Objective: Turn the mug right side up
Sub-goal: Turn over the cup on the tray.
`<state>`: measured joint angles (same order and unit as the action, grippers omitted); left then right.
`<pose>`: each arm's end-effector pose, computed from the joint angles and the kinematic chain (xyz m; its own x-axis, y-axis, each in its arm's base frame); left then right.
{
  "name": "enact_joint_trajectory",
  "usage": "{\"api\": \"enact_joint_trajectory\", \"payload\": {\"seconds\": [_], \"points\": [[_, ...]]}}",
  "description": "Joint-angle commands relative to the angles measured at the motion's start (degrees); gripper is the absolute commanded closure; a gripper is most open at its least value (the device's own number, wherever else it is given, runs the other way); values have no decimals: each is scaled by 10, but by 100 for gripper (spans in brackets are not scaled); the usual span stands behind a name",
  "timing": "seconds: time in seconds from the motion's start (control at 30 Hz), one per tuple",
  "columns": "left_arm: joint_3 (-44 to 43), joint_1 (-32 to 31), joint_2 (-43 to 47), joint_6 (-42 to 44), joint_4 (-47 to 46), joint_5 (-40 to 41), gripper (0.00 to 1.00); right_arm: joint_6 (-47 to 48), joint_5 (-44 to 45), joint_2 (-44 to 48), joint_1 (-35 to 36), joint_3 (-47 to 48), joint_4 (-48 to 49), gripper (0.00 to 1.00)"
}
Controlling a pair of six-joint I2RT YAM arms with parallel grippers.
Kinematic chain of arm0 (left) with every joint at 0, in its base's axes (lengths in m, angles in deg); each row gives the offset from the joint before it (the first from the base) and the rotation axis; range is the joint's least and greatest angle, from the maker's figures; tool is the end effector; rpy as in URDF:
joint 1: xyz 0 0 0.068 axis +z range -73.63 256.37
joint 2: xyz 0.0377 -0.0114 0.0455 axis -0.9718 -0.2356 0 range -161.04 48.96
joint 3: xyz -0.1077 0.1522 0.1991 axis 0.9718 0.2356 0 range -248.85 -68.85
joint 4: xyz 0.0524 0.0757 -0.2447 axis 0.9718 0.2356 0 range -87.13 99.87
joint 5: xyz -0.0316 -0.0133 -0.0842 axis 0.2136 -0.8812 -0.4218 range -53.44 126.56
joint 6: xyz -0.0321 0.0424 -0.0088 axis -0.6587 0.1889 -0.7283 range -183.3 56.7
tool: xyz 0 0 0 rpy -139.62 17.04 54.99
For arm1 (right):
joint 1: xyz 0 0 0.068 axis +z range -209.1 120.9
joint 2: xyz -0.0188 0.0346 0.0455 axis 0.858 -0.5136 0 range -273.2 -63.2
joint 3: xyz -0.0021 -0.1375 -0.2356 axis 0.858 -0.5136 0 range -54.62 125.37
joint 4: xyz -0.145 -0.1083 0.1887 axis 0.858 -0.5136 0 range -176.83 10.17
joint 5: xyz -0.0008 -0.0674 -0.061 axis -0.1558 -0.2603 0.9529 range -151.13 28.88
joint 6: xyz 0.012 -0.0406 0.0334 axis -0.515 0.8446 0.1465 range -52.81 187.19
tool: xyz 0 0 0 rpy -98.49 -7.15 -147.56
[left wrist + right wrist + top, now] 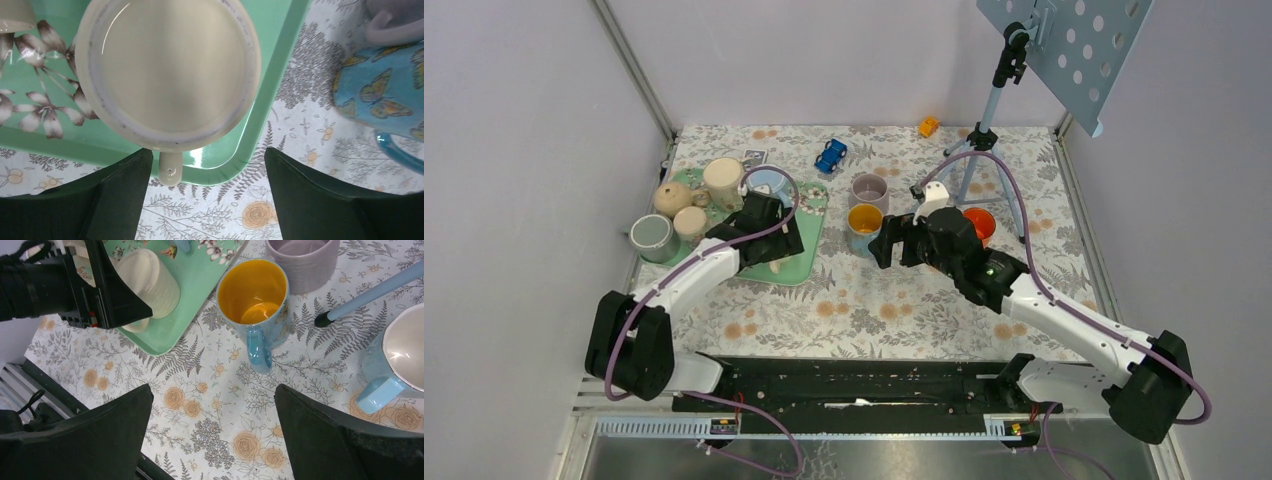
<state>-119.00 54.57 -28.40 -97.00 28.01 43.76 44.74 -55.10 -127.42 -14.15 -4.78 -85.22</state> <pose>0.2563 -0.0977 0.2258 -0.7766 -0.2821 -0.5632 -0.1605 0.9532 -0.2562 0.1870 0.1813 0.3114 -0.4628 0.0748 -0.8833 -0.4933 0.8062 0.3267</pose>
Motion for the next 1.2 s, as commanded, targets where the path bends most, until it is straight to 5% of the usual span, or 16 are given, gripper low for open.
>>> {"api": "enact_joint_trajectory", "payload": {"seconds": [0.0, 0.4, 1.17], "points": [[-18, -4, -7, 28, 13, 30, 16, -32, 35, 25, 0, -11, 39, 0], [-52, -4, -52, 57, 23, 54, 43, -62, 11, 51, 1, -55, 121, 0], [-28, -25, -72, 31, -31, 110, 71, -44, -10, 56, 1, -46, 96, 0]]}}
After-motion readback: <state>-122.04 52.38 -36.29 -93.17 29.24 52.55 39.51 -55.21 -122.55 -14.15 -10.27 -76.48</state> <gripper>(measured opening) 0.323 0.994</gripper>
